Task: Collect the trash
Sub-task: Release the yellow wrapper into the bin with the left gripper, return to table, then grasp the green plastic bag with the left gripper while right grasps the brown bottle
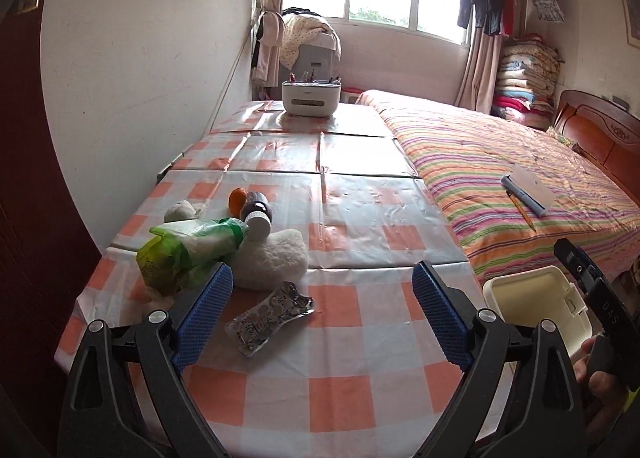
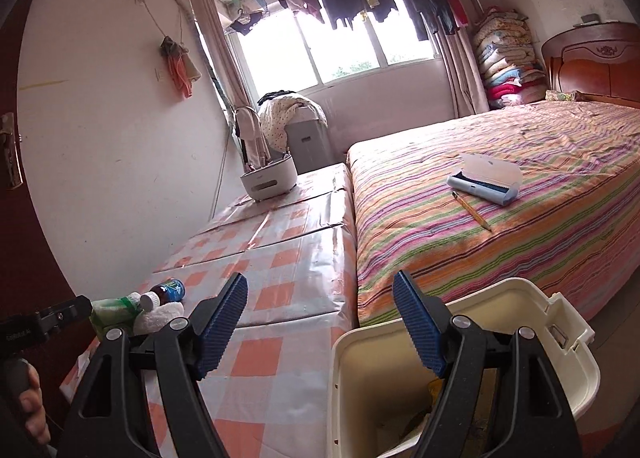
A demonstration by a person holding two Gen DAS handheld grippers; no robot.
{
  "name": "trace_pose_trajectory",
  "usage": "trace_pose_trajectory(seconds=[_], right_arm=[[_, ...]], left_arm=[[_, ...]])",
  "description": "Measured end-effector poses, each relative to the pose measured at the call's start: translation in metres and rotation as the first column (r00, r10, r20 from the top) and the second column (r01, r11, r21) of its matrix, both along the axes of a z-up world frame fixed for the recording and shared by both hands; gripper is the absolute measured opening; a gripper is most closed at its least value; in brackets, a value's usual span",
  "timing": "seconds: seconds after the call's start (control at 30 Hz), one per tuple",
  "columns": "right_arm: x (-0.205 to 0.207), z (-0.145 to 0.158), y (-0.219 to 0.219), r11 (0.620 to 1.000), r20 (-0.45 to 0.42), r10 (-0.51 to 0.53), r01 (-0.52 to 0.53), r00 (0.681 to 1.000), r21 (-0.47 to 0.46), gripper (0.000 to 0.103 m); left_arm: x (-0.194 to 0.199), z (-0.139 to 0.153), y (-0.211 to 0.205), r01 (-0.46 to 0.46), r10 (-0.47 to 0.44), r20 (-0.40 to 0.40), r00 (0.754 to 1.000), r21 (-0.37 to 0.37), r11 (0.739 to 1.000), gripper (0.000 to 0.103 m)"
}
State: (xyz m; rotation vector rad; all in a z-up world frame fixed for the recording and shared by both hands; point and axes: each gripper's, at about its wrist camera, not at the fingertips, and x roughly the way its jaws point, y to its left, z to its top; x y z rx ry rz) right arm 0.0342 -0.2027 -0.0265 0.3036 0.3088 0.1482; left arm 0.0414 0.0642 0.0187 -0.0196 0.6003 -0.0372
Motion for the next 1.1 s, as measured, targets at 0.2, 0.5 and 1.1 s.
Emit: trace_pose_trajectory(seconds=[0.2, 0.5, 1.1], right_arm=[[0.032, 0.014, 0.056, 0.986, 0.066, 0.159, -0.155, 0.985, -0.062, 0.081], [0.057, -0.006, 0.128, 0.898, -0.029, 0.434, -0.434, 0.901, -0.074, 0.081], [0.119, -0.041, 0.199, 0.854, -0.281, 0.487, -0.518, 0.827, -0.047, 0.081]], left_arm=[[0.028, -0.005, 0.052, -0.036, 0.041, -0.053, 0.998, 0.081, 0.996, 0.091], [0.076, -0.042, 0.087, 0.015, 0.005, -0.129, 0.992, 0.158, 0.987, 0.091], [0.096, -0.059, 0.11, -0.081, 0.091, -0.154, 0.984, 0.073, 0.994, 0.027]])
